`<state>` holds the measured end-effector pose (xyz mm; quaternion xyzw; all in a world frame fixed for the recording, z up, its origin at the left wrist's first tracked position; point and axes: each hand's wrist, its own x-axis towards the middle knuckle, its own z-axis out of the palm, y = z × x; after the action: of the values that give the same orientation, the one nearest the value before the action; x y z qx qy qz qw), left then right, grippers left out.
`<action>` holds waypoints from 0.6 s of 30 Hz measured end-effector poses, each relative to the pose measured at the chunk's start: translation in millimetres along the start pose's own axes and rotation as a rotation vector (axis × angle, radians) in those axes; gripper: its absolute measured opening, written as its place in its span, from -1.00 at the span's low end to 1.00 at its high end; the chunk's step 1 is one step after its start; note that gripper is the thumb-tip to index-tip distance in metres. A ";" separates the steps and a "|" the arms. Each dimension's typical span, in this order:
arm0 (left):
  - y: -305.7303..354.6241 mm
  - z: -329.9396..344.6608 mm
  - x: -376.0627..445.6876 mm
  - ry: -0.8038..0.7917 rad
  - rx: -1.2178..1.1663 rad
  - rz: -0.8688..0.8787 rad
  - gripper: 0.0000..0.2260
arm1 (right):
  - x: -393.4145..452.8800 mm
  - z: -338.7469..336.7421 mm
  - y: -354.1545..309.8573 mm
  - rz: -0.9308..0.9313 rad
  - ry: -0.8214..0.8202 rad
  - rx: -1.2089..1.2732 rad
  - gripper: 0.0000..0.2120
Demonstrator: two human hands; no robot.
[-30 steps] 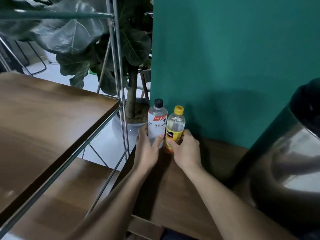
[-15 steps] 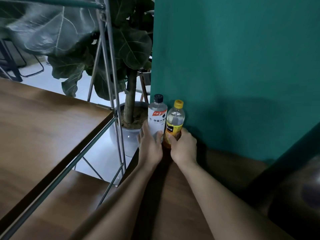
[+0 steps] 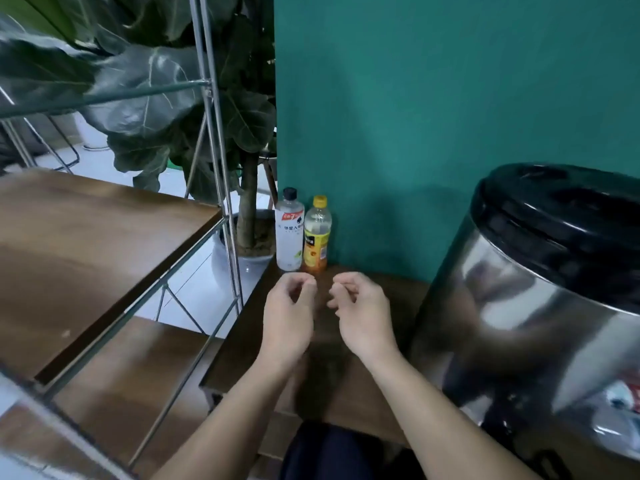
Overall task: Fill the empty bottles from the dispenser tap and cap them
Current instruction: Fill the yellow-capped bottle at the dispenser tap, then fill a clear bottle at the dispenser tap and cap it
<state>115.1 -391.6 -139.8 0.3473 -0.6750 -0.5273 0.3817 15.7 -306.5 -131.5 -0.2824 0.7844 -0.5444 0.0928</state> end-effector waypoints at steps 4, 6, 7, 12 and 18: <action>54.9 -9.9 -84.4 -0.151 -0.059 0.041 -0.77 | -77.6 -67.3 -22.4 -0.142 -0.027 0.045 -0.77; 78.9 -3.7 -131.5 -0.234 -0.104 0.087 -0.77 | -121.3 -110.2 -32.9 -0.202 -0.017 0.036 -0.76; 88.6 2.3 -152.0 -0.271 -0.132 0.098 -0.77 | -140.5 -132.7 -36.4 -0.225 -0.003 0.041 -0.75; 136.0 71.7 -229.8 -0.492 -0.271 0.173 -0.81 | -203.2 -255.6 -33.9 -0.219 0.139 0.054 -0.76; 168.8 231.8 -274.2 -0.633 -0.265 0.106 -0.83 | -192.2 -389.4 33.8 -0.113 0.322 0.040 -0.81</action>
<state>27.7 -14.9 -51.0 0.0785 -0.7025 -0.6715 0.2222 -14.1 118.6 -41.4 -0.2333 0.7611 -0.6024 -0.0592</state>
